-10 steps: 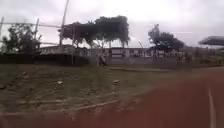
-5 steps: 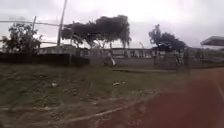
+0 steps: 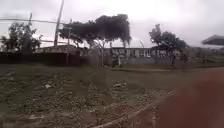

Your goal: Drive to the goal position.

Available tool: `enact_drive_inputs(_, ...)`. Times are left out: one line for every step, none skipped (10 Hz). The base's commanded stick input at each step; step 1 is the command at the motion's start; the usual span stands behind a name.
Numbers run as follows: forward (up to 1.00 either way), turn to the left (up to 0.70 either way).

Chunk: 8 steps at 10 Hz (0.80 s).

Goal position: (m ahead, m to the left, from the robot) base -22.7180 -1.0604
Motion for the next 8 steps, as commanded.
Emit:
enact_drive_inputs(0.70,0.00)
enact_drive_inputs(0.70,0.00)
enact_drive_inputs(0.68,0.00)
enact_drive_inputs(0.60,0.00)
enact_drive_inputs(0.00,-0.09)
enact_drive_inputs(0.00,-0.22)
enact_drive_inputs(0.00,-0.46)
enact_drive_inputs(0.00,-0.70)
